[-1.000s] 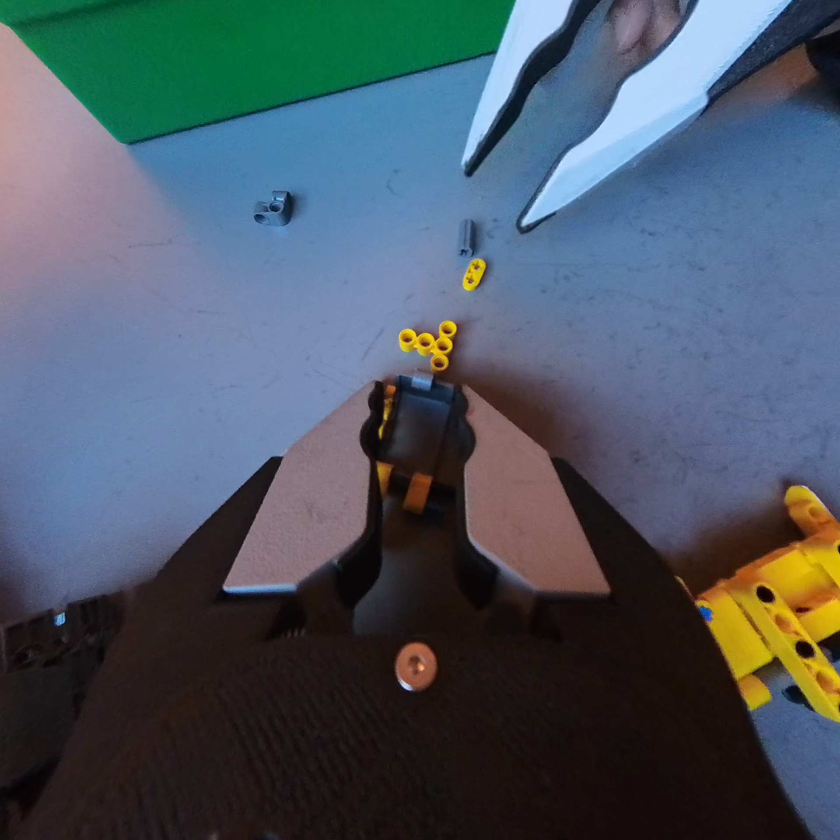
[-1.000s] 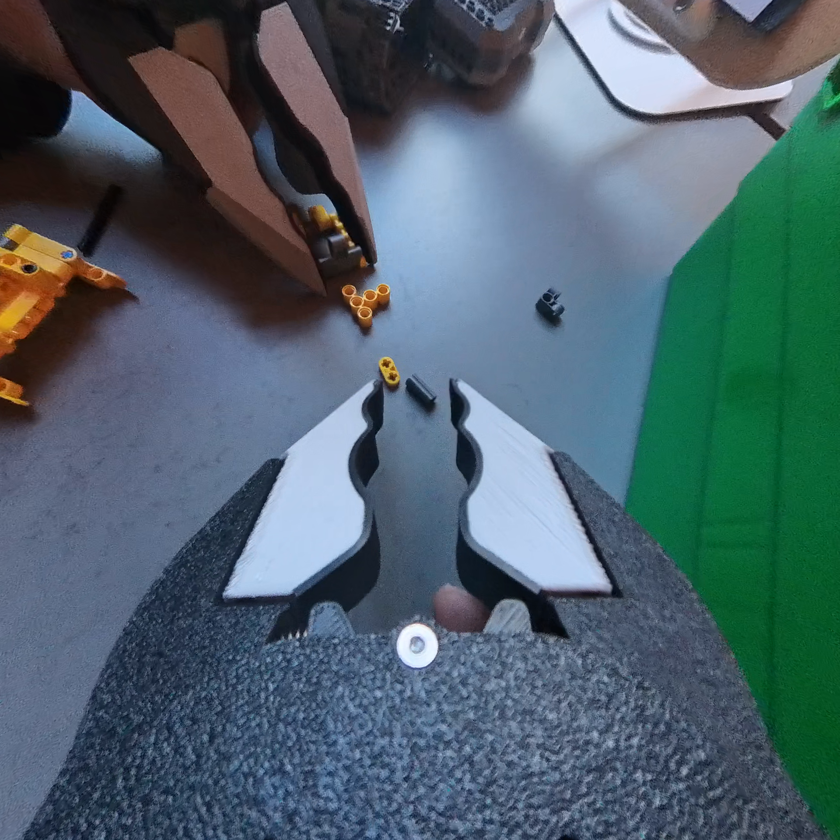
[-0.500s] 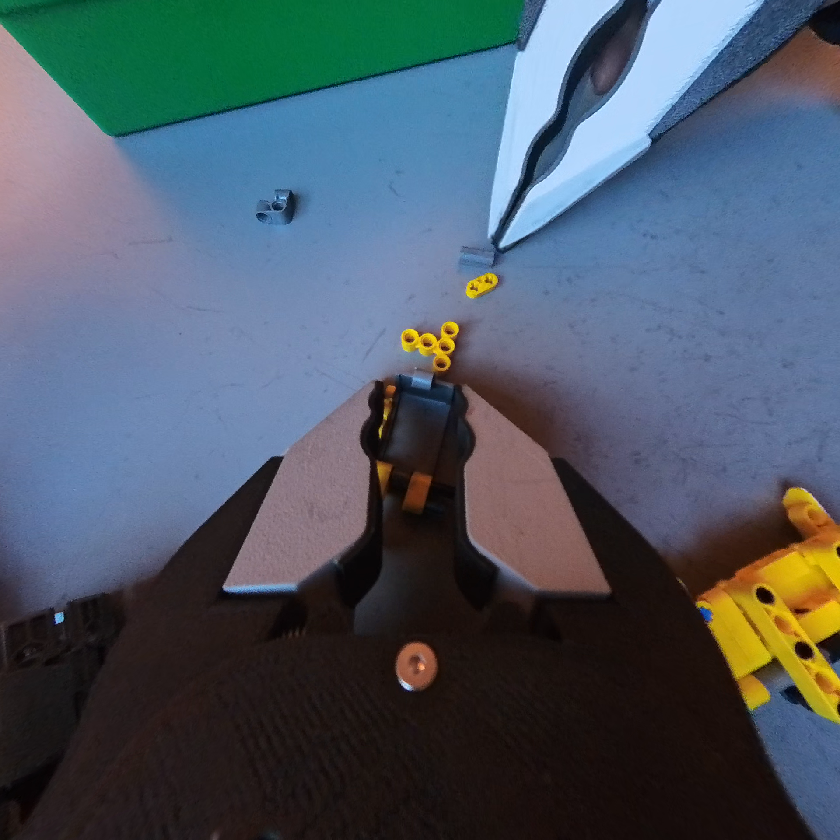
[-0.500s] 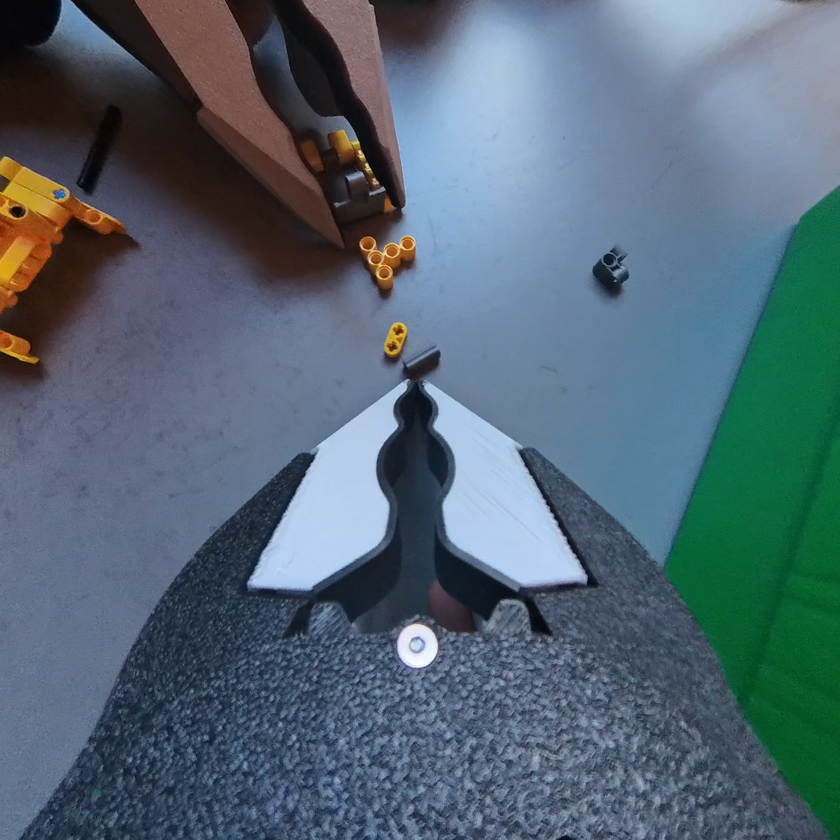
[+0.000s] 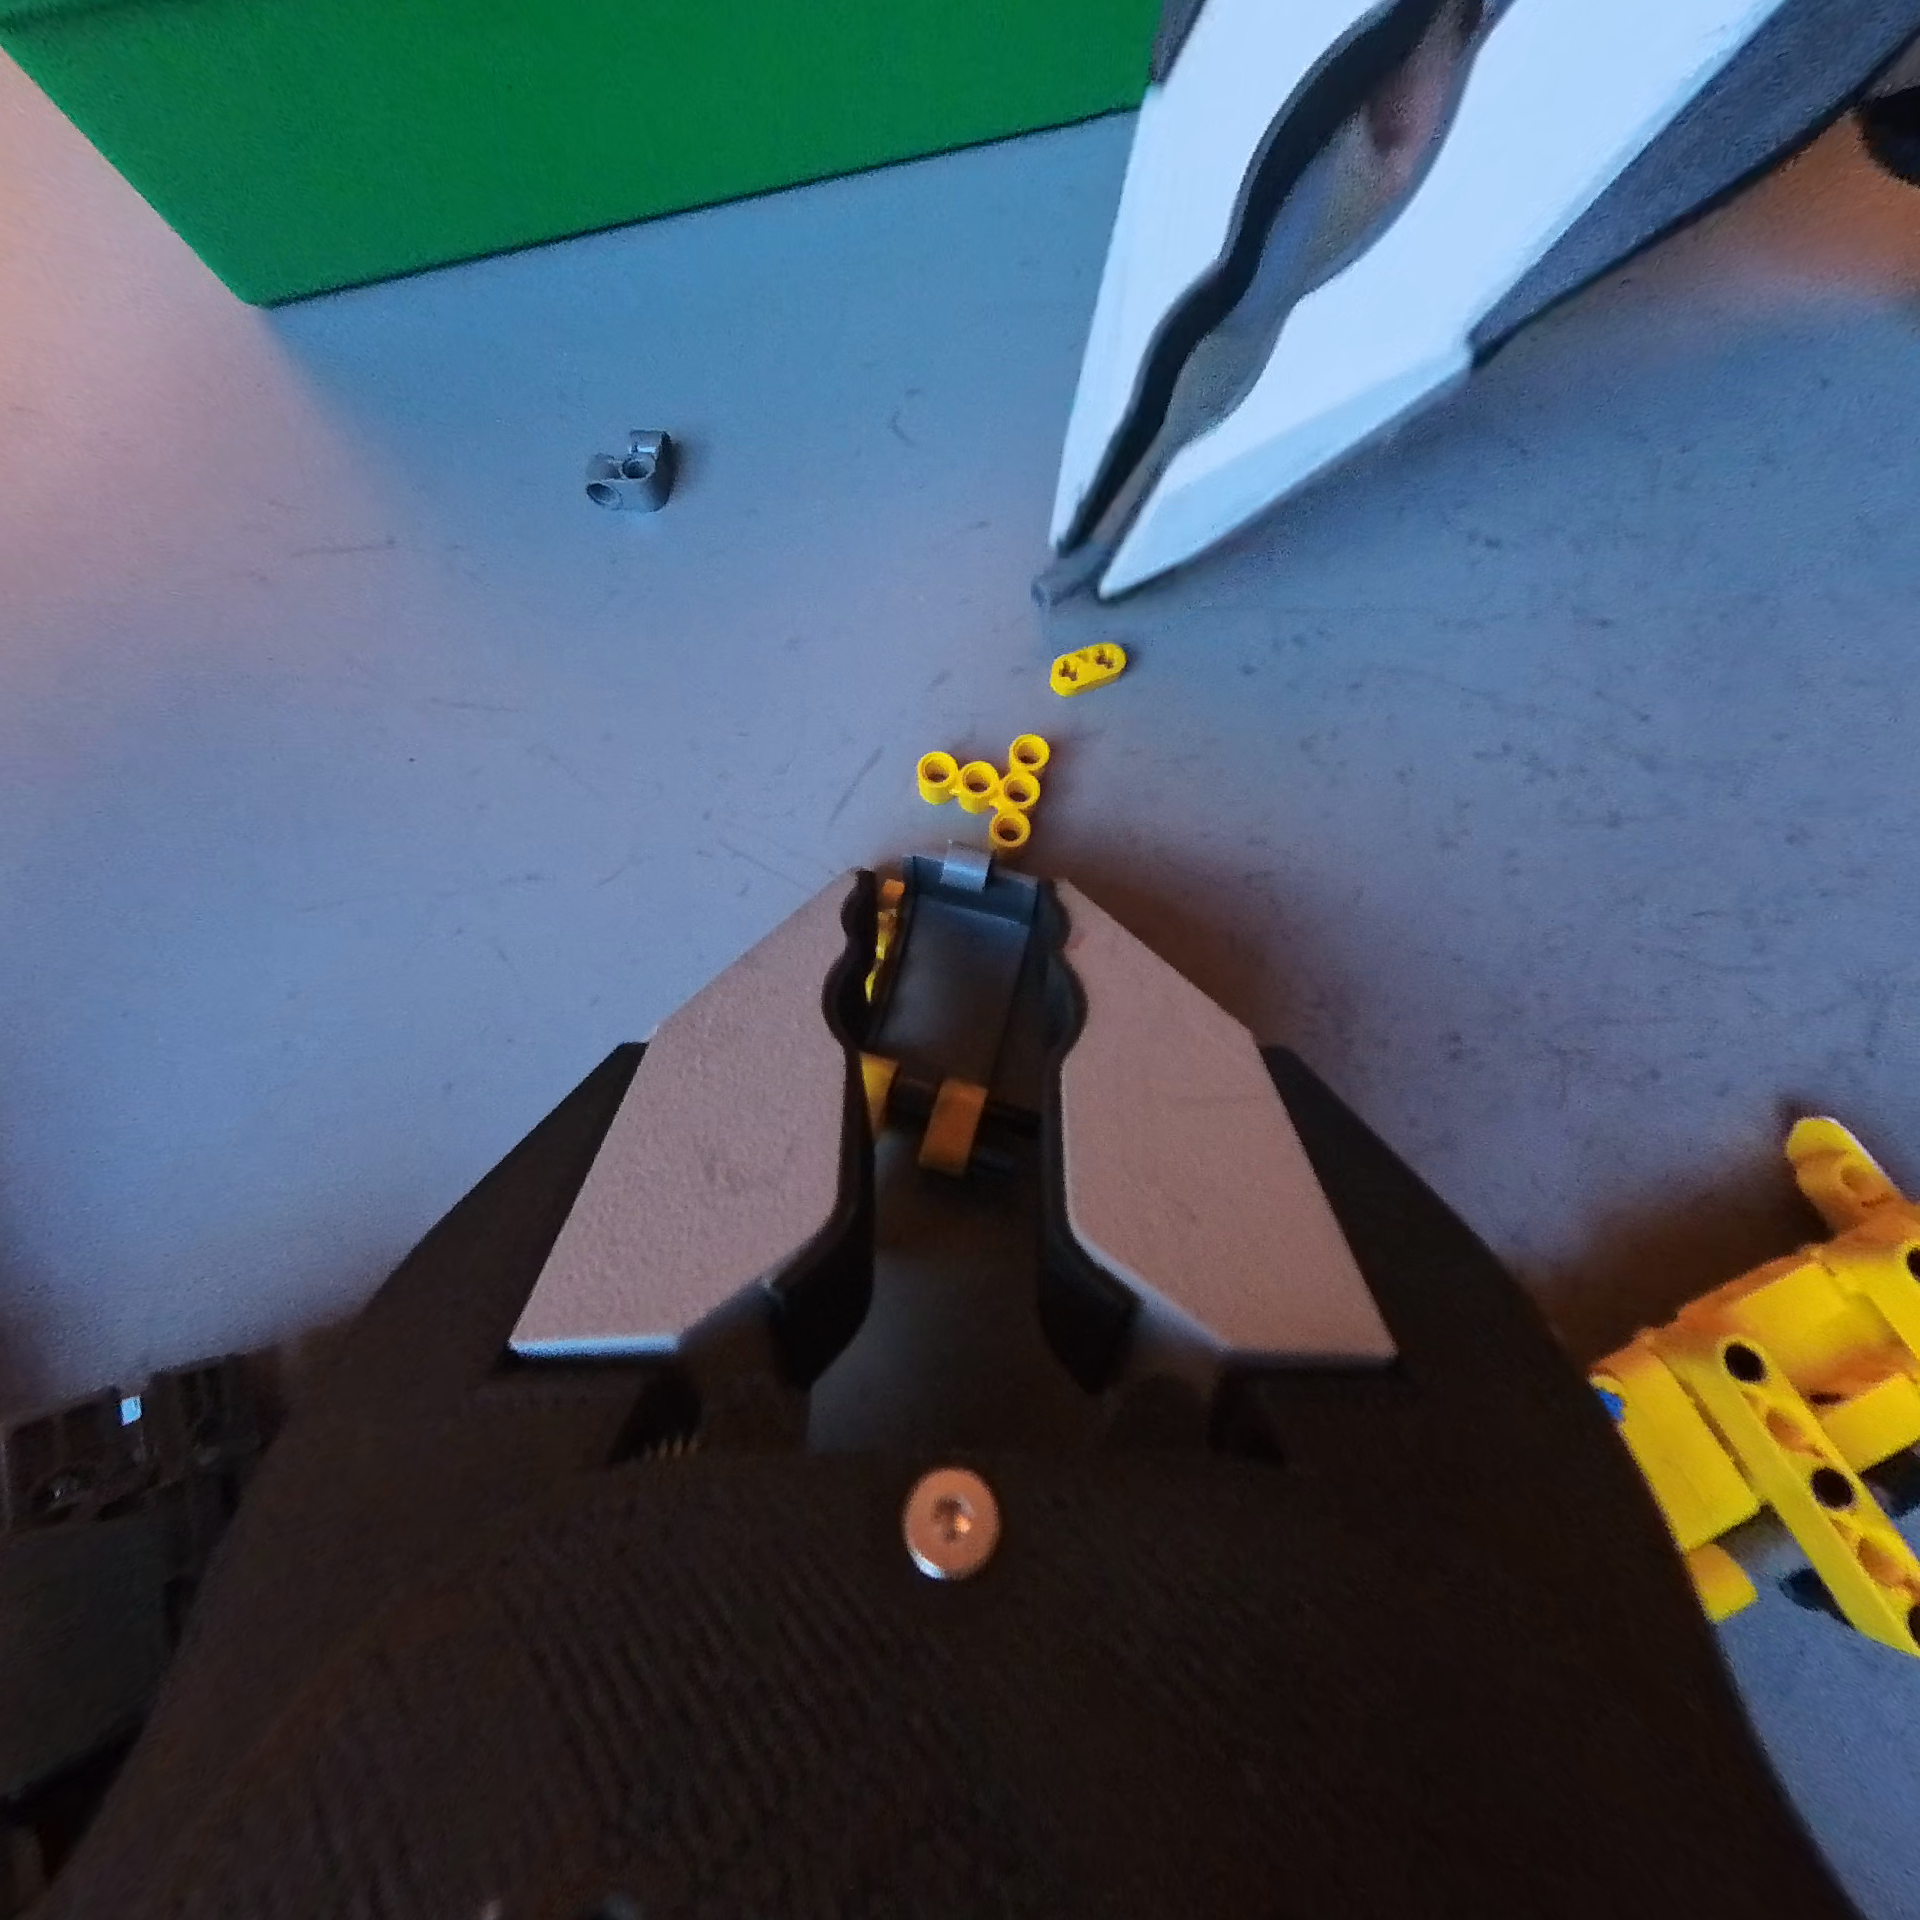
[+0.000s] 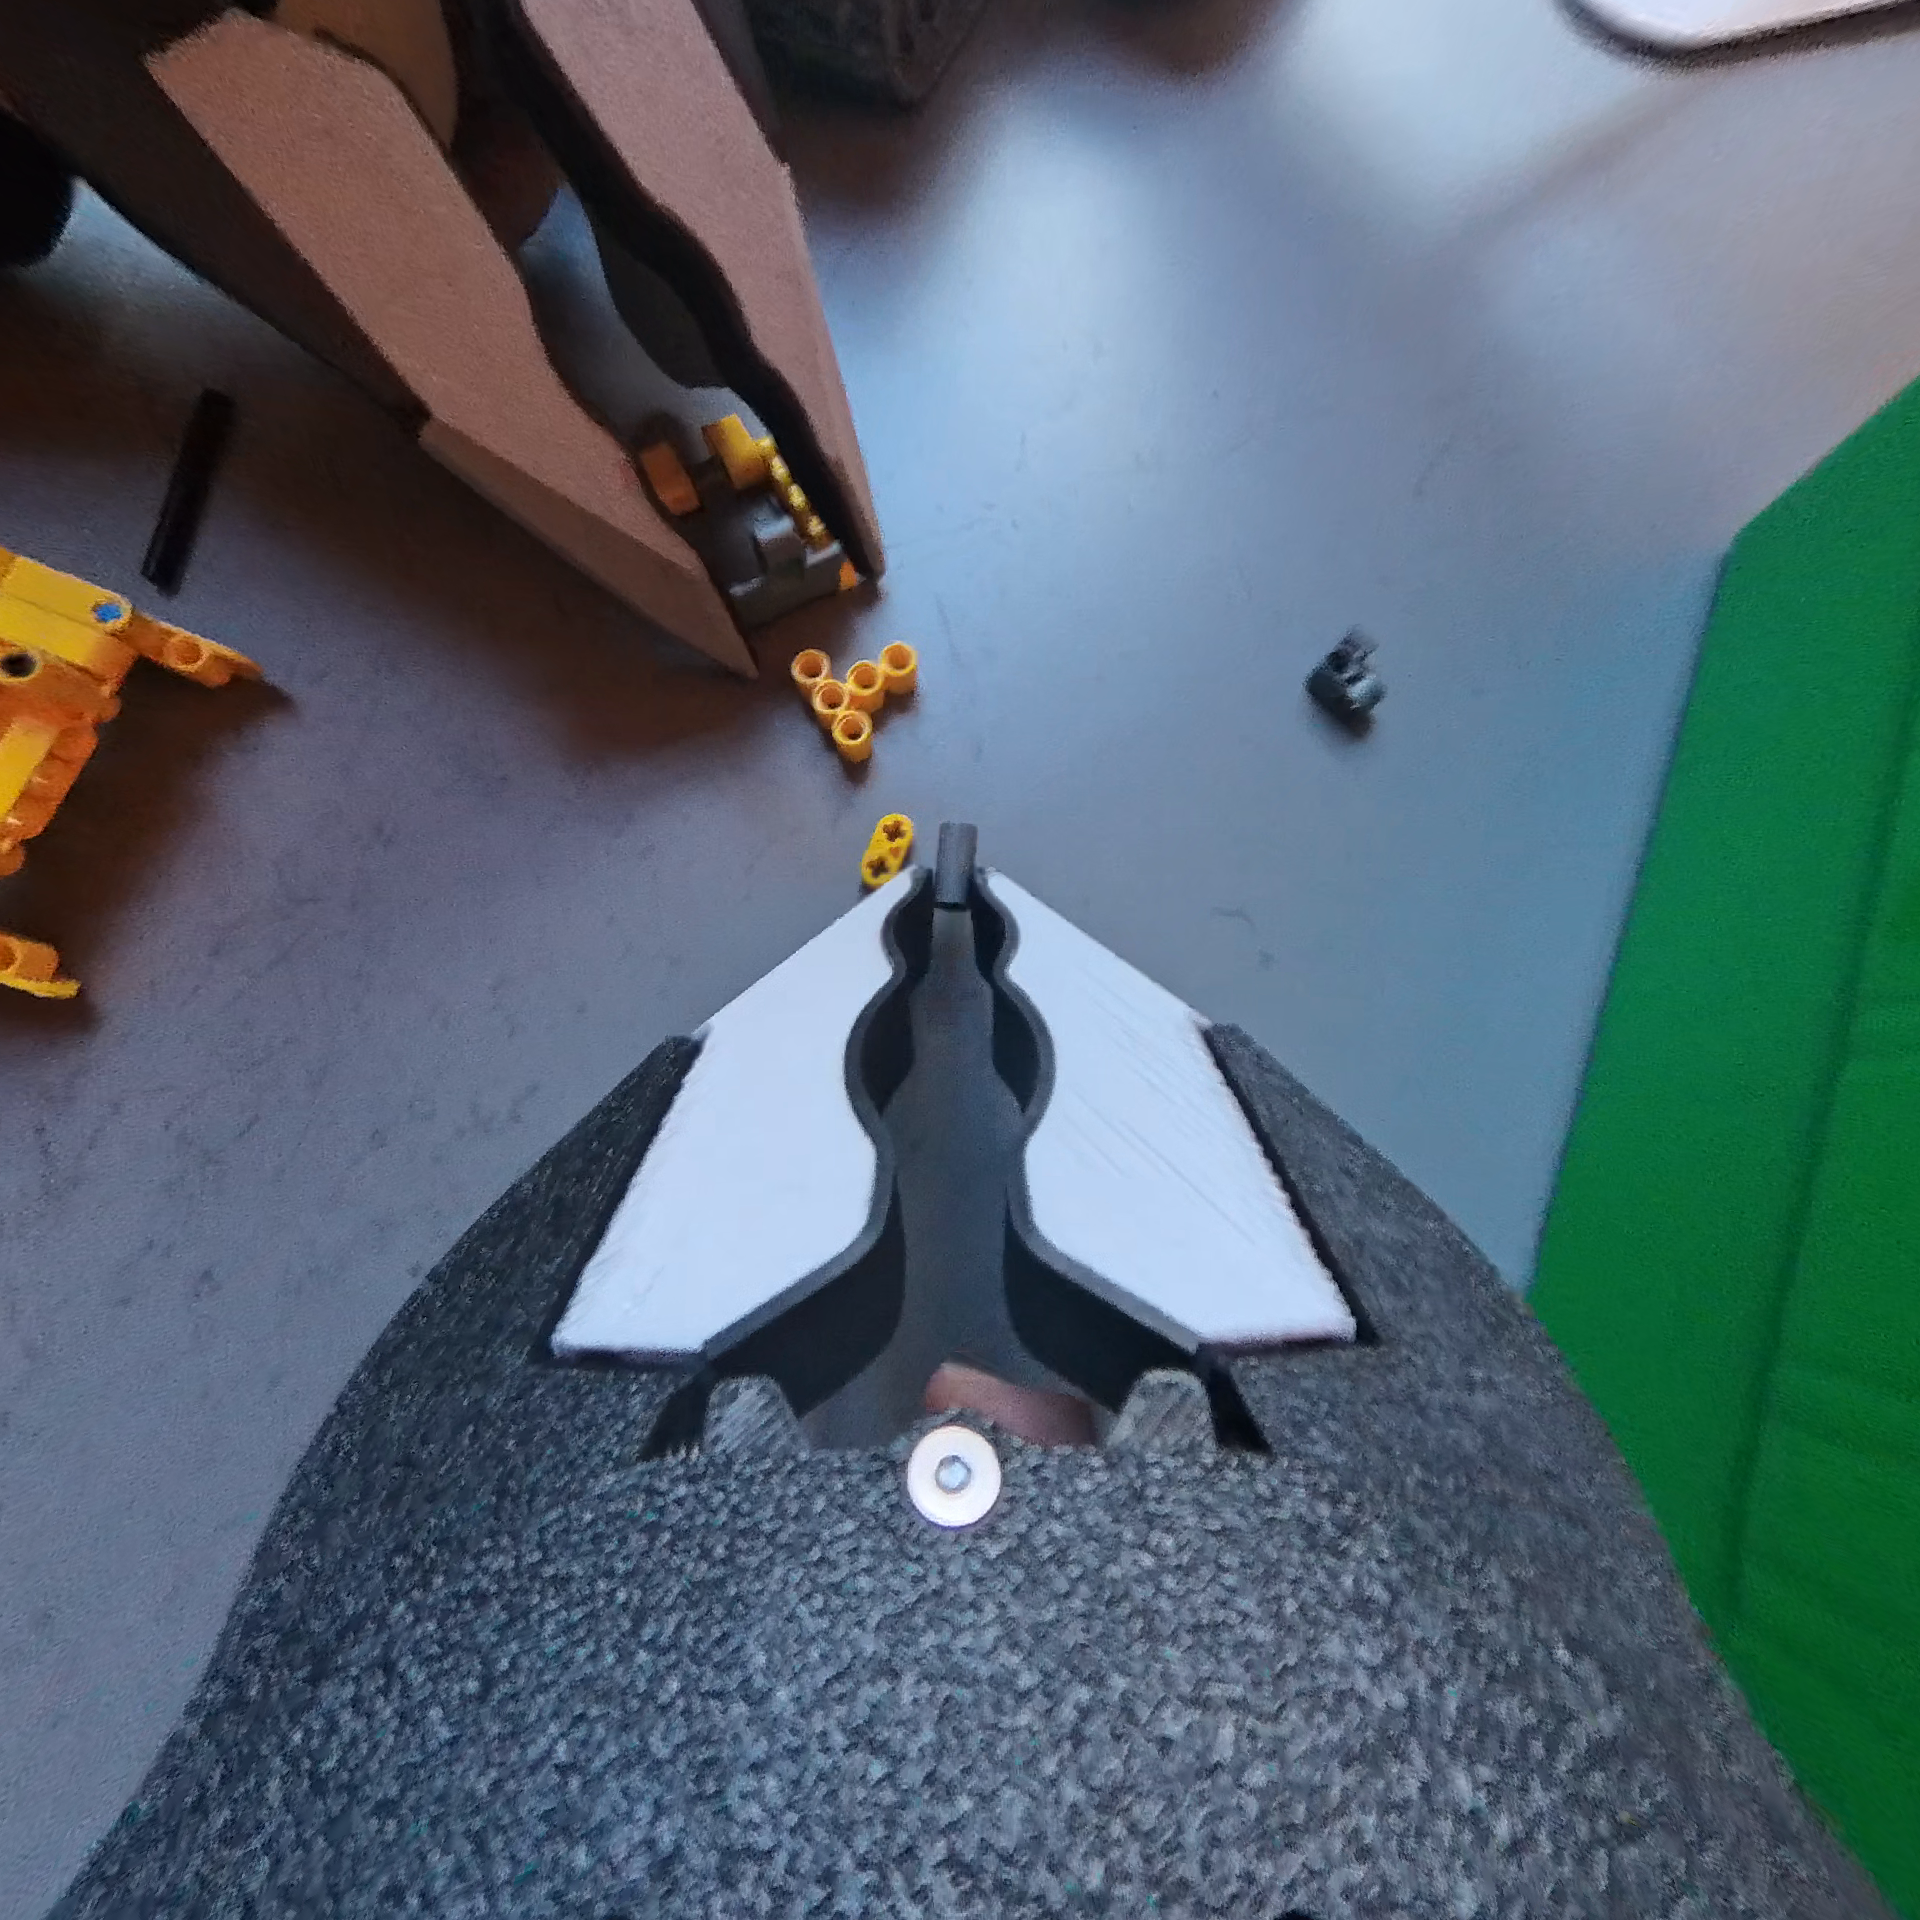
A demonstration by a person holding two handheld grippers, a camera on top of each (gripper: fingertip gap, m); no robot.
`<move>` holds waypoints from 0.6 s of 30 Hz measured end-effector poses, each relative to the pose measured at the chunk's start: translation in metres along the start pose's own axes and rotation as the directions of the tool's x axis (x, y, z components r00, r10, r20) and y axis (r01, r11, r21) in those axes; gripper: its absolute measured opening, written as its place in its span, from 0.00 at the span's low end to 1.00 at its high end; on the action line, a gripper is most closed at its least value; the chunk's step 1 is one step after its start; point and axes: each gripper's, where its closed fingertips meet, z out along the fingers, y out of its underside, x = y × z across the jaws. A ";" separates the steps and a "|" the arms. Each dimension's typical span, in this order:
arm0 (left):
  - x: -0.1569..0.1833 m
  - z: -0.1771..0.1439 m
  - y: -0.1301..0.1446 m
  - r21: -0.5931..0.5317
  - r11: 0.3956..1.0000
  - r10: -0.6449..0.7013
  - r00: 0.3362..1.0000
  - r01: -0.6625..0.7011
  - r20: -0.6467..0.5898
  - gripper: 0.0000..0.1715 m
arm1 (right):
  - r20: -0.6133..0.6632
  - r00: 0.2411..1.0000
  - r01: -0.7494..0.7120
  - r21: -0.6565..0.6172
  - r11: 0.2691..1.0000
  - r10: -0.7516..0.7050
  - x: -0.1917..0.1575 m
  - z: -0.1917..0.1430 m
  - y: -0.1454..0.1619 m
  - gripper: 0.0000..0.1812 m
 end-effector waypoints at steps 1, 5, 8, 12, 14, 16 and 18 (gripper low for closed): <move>0.000 0.000 0.000 -0.001 1.000 0.003 1.000 -0.003 0.005 0.16 | -0.037 0.999 0.010 0.019 1.000 -0.009 0.003 -0.006 -0.006 0.02; 0.001 0.001 0.000 0.000 1.000 0.003 1.000 -0.003 0.003 0.16 | -0.312 0.947 0.126 0.130 0.984 -0.080 0.031 -0.070 -0.052 0.02; 0.001 0.001 -0.001 0.000 1.000 0.000 1.000 0.000 0.004 0.16 | -0.513 0.857 0.118 0.086 0.989 -0.057 0.083 -0.126 -0.062 0.02; 0.003 0.002 -0.002 -0.002 1.000 0.008 1.000 -0.008 0.008 0.16 | -0.509 0.857 -0.128 -0.058 0.990 0.081 0.137 -0.140 -0.018 0.11; 0.003 0.003 -0.002 -0.002 1.000 0.010 1.000 -0.010 0.008 0.16 | -0.495 0.863 -0.159 -0.072 0.985 0.103 0.139 -0.140 -0.011 0.14; 0.003 0.003 -0.002 -0.002 1.000 0.009 1.000 -0.009 0.008 0.16 | -0.517 0.852 -0.141 -0.076 0.987 0.082 0.140 -0.143 -0.012 0.12; 0.003 0.002 -0.002 -0.002 1.000 0.010 1.000 -0.010 0.008 0.16 | -0.555 0.828 -0.145 -0.066 0.987 0.084 0.142 -0.147 -0.014 0.10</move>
